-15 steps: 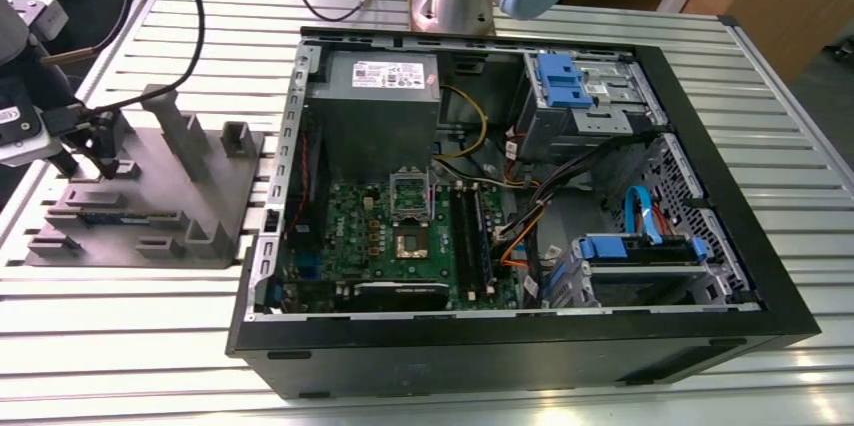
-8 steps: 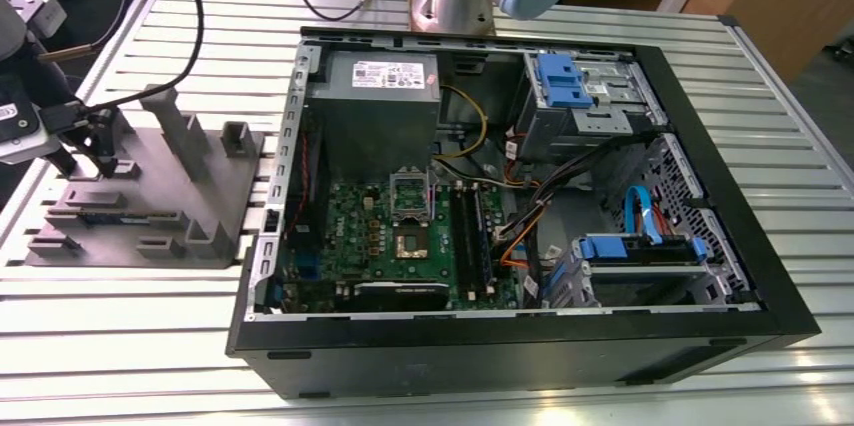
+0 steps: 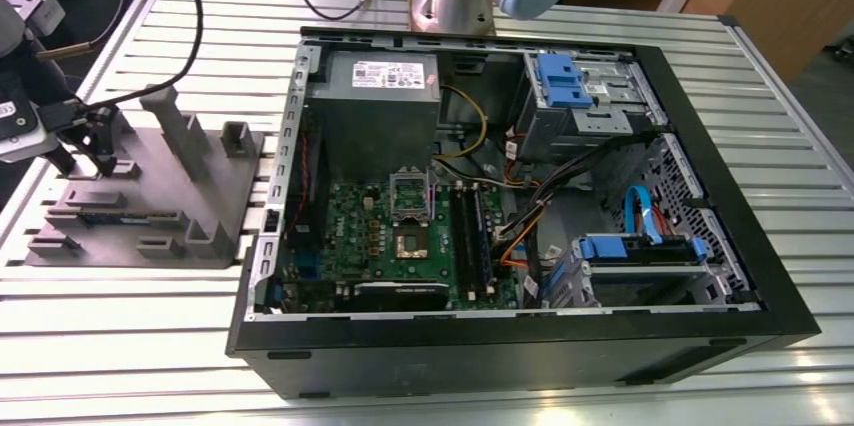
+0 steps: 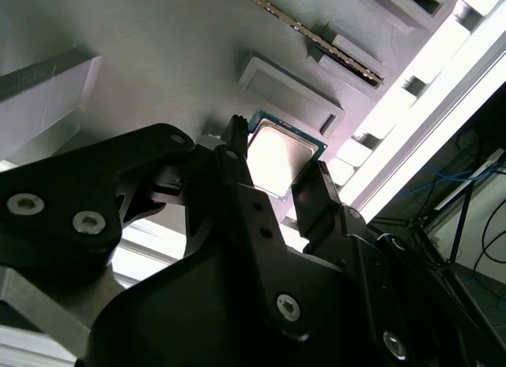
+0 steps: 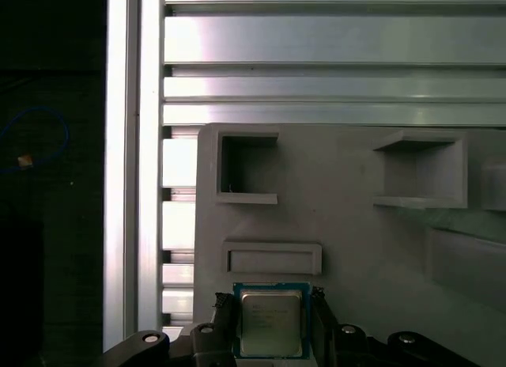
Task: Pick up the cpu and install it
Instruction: 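Pick up the cpu and move it towards the insertion slot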
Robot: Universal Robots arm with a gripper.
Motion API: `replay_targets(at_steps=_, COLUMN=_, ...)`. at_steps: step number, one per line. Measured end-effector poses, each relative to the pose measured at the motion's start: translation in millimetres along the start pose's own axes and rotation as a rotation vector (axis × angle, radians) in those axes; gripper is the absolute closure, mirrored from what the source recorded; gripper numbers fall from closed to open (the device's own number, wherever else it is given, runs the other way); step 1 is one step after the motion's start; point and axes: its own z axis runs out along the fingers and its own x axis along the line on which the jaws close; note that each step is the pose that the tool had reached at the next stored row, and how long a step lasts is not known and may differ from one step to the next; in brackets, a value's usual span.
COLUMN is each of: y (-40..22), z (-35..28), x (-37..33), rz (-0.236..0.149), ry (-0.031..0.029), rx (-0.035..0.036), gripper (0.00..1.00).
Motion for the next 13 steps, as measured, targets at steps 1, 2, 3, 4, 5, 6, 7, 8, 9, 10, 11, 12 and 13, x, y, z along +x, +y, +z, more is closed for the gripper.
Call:
replay_targets(at_steps=1, y=0.0, z=-0.2, x=0.0, rz=0.0, ry=-0.0001, rx=-0.0001, gripper=0.53)
replay_targets(at_steps=2, y=0.0, z=-0.4, x=0.0, rz=0.0, ry=-0.0001, rx=-0.0001, gripper=0.53)
replay_targets(at_steps=3, y=0.0, z=-0.6, x=0.0, rz=0.0, ry=-0.0002, rx=-0.0001, gripper=0.53)
replay_targets(at_steps=4, y=0.0, z=-0.8, x=0.0, rz=0.0, ry=-0.0001, rx=-0.0001, gripper=0.53)
replay_targets(at_steps=5, y=0.0, z=-1.2, x=0.0, rz=0.0, ry=0.0, rx=0.0, gripper=0.53)
replay_targets(at_steps=6, y=0.0, z=-1.5, x=0.0, rz=0.0, ry=0.0, rx=0.0, gripper=0.53)
replay_targets(at_steps=7, y=0.0, z=-1.6, x=0.0, rz=0.0, ry=-0.0001, rx=0.0, gripper=0.53)
replay_targets(at_steps=8, y=0.0, z=-1.7, x=0.0, rz=0.0, ry=-0.0002, rx=-0.0001, gripper=0.53)
replay_targets(at_steps=9, y=0.1, z=-1.9, x=0.0, rz=0.0, ry=-0.0002, rx=-0.0001, gripper=0.53)
replay_targets(at_steps=10, y=0.0, z=-2.0, x=0.0, rz=0.0, ry=-0.0002, rx=-0.0001, gripper=0.53)
replay_targets(at_steps=11, y=0.1, z=-2.1, x=0.0, rz=0.0, ry=-0.0002, rx=-0.0001, gripper=0.53)
replay_targets(at_steps=12, y=0.1, z=-2.3, x=0.0, rz=0.0, ry=-0.0001, rx=-0.0001, gripper=0.53)
replay_targets(at_steps=13, y=0.1, z=-2.5, x=0.0, rz=0.0, ry=-0.0001, rx=-0.0001, gripper=0.53)
